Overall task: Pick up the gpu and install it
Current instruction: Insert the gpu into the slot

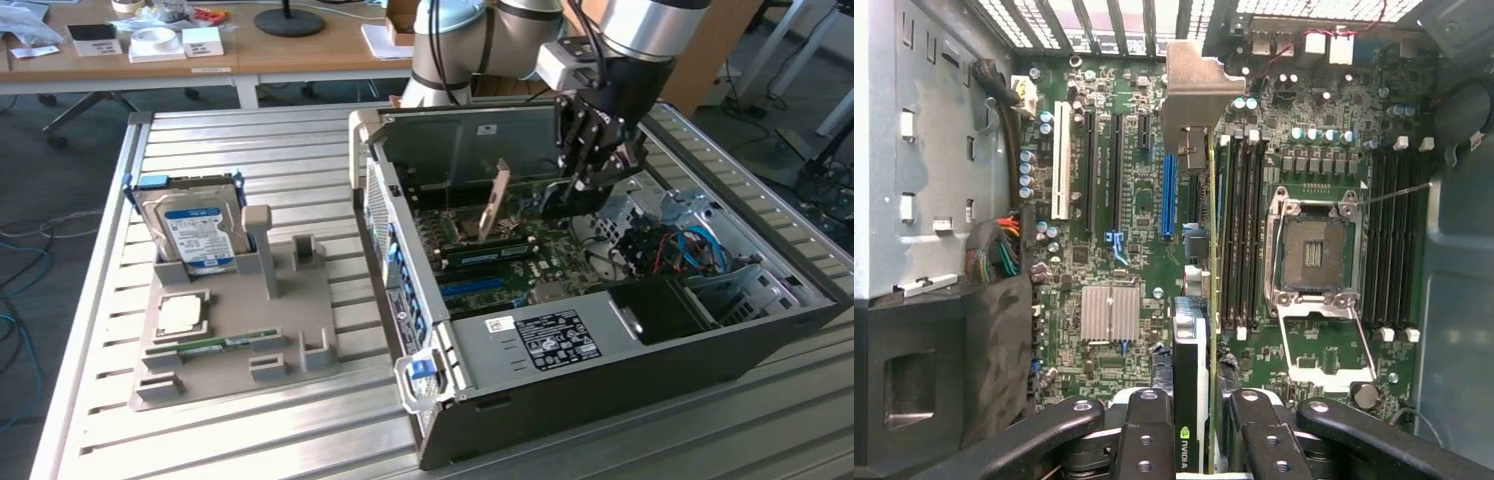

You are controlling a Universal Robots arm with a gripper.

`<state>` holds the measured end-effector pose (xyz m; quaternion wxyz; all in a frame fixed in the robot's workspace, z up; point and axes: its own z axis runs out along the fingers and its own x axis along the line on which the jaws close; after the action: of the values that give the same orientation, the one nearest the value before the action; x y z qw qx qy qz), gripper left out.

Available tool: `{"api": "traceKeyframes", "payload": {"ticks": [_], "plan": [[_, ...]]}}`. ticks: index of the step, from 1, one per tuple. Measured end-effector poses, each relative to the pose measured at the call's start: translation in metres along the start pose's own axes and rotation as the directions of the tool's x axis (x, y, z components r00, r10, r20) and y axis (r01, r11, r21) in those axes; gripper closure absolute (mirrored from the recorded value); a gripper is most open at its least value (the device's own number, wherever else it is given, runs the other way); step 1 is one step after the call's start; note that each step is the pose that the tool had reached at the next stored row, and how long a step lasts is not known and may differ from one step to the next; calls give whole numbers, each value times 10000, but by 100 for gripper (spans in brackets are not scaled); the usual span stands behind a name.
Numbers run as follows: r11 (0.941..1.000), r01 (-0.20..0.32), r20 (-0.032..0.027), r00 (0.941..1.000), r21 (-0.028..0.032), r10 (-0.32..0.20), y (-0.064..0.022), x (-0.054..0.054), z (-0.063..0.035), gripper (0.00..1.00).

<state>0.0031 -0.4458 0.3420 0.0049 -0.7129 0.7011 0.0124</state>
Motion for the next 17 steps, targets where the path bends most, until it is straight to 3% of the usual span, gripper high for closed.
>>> {"api": "traceKeyframes", "payload": {"ticks": [6, 17], "plan": [[10000, 10, -1, 10000, 89, -9, 68, 0, 55, 73], [9999, 10, -2, 10000, 104, -10, 100, -2, 81, 73]]}}
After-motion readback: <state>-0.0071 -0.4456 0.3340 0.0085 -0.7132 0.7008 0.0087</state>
